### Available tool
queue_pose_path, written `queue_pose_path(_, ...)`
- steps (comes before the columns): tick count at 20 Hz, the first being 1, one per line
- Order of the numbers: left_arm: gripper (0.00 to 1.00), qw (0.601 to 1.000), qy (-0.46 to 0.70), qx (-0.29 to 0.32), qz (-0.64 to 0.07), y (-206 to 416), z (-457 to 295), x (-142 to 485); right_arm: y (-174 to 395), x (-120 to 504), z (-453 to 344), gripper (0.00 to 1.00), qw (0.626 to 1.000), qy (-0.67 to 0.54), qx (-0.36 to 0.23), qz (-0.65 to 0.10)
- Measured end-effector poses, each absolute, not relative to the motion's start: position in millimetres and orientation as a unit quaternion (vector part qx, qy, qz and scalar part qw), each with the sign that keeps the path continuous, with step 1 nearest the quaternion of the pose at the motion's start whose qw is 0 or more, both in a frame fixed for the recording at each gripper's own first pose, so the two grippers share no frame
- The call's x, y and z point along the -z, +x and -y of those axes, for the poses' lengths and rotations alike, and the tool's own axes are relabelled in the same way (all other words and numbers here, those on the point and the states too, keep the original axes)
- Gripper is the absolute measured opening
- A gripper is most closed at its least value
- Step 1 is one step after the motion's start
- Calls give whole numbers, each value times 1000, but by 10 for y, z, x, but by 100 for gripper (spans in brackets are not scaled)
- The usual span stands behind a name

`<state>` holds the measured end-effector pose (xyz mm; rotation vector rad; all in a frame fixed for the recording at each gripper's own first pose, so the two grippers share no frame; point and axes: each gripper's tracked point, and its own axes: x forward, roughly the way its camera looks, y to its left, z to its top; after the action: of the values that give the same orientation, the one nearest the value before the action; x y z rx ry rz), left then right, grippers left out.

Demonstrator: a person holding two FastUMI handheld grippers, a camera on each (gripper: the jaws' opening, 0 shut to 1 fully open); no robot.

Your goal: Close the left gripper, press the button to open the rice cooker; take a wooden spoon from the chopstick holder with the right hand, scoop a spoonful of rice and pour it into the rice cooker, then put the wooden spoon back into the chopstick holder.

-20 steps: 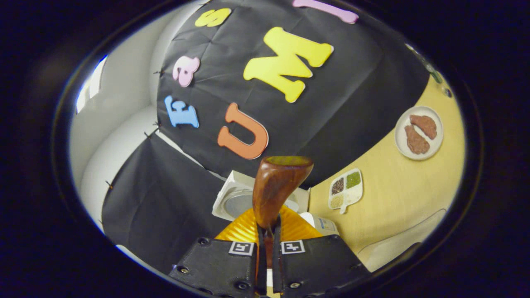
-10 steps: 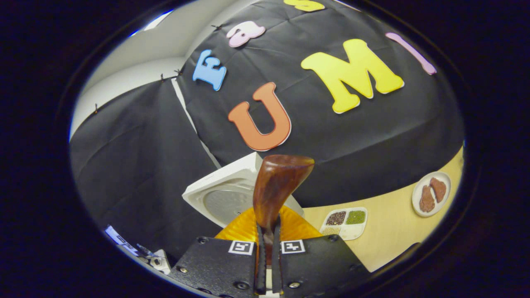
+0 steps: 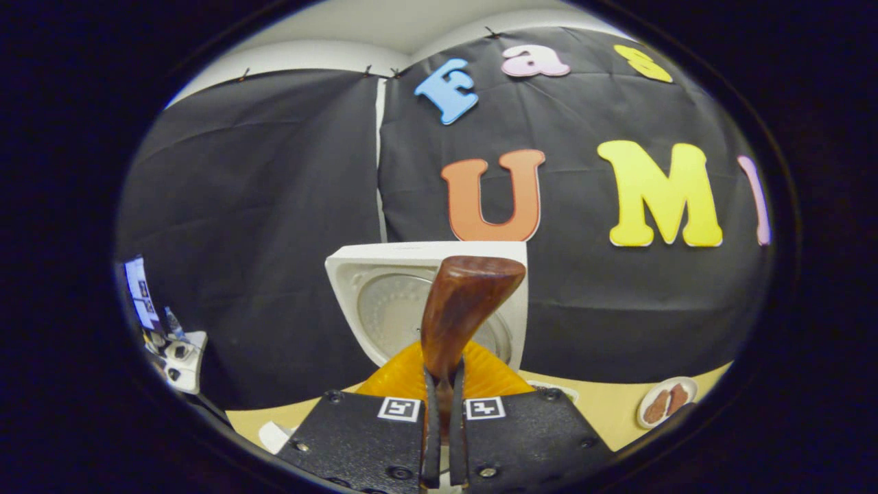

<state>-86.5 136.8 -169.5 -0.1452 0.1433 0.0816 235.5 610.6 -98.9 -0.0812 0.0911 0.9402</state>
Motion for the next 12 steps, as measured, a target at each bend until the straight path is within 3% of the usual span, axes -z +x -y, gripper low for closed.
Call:
queue_pose_path(7, 94, 994, -74, -40, -70, -822, -1289, 1683, 1946, 959, -6143, 11, 870, -174, -459, 53)
queue_pose_path(12, 94, 994, -78, -40, -72, -817, -1199, 1682, 1863, 879, -5994, 11, 874, -162, -455, 61)
